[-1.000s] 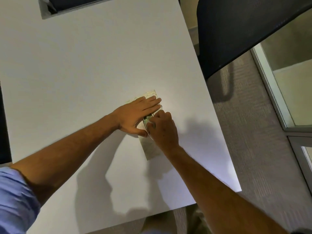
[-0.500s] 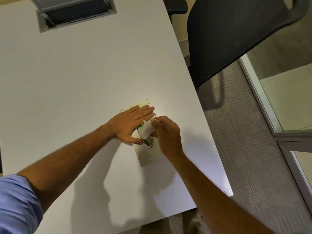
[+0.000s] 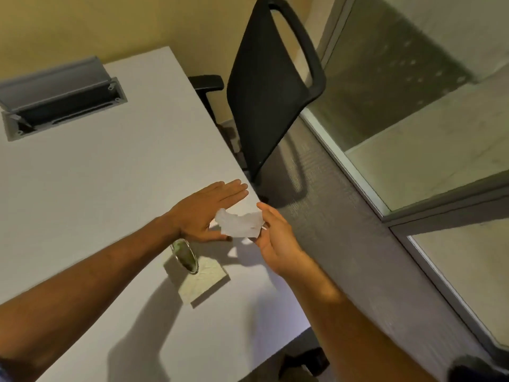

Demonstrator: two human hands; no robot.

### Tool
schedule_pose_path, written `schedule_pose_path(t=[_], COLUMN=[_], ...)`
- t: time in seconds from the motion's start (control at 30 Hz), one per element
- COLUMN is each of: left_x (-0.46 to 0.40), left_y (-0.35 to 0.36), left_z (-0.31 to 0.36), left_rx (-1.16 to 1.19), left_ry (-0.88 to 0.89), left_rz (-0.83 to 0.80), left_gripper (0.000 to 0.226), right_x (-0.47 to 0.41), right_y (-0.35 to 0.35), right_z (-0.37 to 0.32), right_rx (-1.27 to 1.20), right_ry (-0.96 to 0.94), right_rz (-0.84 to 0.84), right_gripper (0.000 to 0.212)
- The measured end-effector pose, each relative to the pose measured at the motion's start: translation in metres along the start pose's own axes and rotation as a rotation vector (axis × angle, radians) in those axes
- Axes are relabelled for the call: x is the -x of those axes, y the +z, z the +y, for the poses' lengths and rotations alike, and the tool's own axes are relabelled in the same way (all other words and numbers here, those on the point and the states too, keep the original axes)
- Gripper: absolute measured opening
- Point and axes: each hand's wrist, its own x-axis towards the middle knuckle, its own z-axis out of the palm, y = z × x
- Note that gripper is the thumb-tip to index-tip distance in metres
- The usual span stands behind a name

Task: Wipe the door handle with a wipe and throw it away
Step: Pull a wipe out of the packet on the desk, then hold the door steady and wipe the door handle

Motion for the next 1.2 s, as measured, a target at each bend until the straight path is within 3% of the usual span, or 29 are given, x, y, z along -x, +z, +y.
schedule_pose_path(t=[0.1, 0.2, 0.37, 0.53, 0.73, 0.93, 1.07, 1.2], left_x=[-0.054, -0.118, -0.220, -0.299, -0.400, -0.482, -0.539, -0.608], left_y=[-0.014, -0.026, -0.022, 0.008, 0.054, 0.090, 0.092, 0.086], left_z=[0.044, 0.096, 0.204, 0.310, 0.446, 0.546, 0.587, 0.613], left_rx=[-0.039, -0.117, -0.223, -0.196, -0.193, -0.208, -0.280, -0.440], left_ry=[0.131, 0.248, 0.433, 0.565, 0.718, 0.849, 0.889, 0.991], left_rz=[0.024, -0.013, -0.069, -0.086, -0.086, -0.041, -0.034, -0.034], left_gripper=[0.097, 0.101, 0.099, 0.094, 0.093, 0.085, 0.079, 0.078], right_x=[0.025, 0.059, 0.116, 0.176, 0.240, 0.273, 0.276, 0.268], right_y=[-0.039, -0.086, -0.184, -0.294, -0.446, -0.554, -0.601, -0.627], right_z=[-0.034, -0.067, -0.116, -0.165, -0.209, -0.236, -0.264, -0.293], right_rx=[-0.054, 0.028, 0.308, 0.202, -0.023, -0.186, -0.245, -0.332], right_ry=[-0.101, -0.288, -0.547, -0.633, -0.684, -0.739, -0.730, -0.789], right_rz=[-0.061, -0.117, 0.080, 0.259, 0.414, 0.598, 0.664, 0.624], right_gripper=[0.034, 0.020, 0.005, 0.018, 0.014, 0.048, 0.021, 0.021])
